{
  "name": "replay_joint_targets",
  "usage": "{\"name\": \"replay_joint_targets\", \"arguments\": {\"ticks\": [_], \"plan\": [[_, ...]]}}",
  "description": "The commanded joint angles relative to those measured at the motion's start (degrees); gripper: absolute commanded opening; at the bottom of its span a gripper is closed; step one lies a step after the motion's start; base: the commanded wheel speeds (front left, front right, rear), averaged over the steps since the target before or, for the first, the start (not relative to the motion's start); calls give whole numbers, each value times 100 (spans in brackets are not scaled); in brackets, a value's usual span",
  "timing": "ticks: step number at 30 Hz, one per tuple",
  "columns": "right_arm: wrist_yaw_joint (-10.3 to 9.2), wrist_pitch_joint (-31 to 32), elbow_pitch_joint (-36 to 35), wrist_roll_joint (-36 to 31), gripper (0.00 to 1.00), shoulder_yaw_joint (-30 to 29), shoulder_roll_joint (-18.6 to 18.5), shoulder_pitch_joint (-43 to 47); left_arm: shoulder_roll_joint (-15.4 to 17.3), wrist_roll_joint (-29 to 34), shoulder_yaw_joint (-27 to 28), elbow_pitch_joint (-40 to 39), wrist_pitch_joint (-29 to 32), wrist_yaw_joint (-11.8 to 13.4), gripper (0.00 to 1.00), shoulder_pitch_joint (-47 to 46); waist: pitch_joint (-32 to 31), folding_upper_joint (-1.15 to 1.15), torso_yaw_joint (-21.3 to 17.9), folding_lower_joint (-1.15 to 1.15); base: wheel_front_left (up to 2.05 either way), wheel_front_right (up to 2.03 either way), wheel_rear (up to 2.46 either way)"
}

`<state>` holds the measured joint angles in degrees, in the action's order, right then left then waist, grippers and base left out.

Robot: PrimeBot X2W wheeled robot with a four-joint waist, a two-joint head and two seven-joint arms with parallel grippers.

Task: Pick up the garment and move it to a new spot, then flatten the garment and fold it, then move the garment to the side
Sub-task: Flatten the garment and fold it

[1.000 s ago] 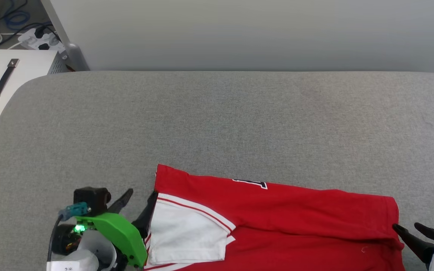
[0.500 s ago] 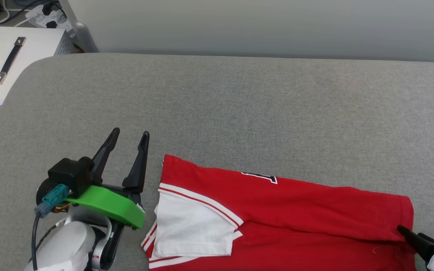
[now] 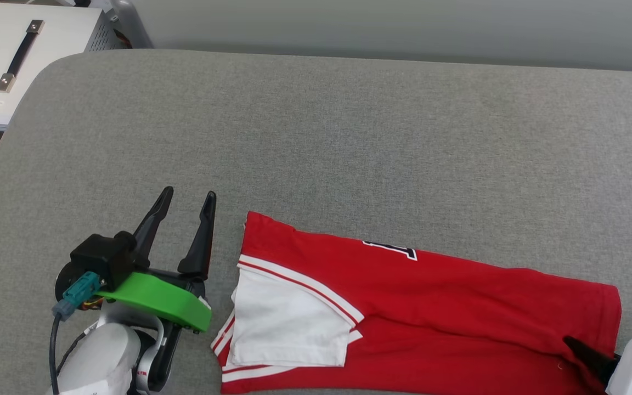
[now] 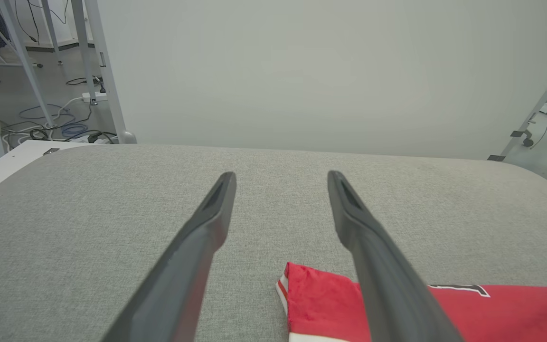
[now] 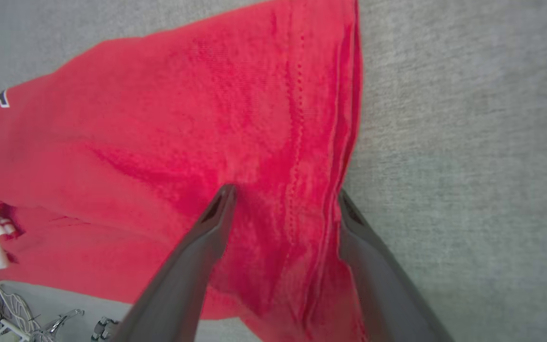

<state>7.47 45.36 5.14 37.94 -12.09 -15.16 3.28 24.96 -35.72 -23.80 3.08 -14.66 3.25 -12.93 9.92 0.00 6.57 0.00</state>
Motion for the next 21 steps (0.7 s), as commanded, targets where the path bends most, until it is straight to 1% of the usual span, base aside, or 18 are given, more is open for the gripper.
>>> {"name": "replay_joint_targets", "arguments": {"ticks": [1,4,9,10,11,12,21], "plan": [[2,118,83,53,100,180,200,6,-50,94,39,39,-33,-57,100,66,30,0,8,0,0,0,0],[2,138,102,95,100,255,287,-35,-121,163,98,91,-33,-132,100,27,73,0,12,0,0,0,0],[2,44,225,102,100,338,331,-100,-195,255,177,187,-33,-238,100,1,110,0,10,0,0,0,0],[2,21,253,105,79,350,328,-107,-203,268,189,202,-33,-254,100,-2,112,0,7,0,0,0,0],[2,-11,291,112,18,362,321,-114,-212,284,202,220,-33,-273,100,-2,108,0,4,0,0,0,0],[2,-54,316,107,0,364,313,-121,-218,296,213,236,-33,-286,100,-3,102,0,-1,0,0,0,0],[2,-711,499,107,0,385,36,-120,-234,338,256,390,-33,-374,100,59,-128,0,-85,0,0,0,0]]}}
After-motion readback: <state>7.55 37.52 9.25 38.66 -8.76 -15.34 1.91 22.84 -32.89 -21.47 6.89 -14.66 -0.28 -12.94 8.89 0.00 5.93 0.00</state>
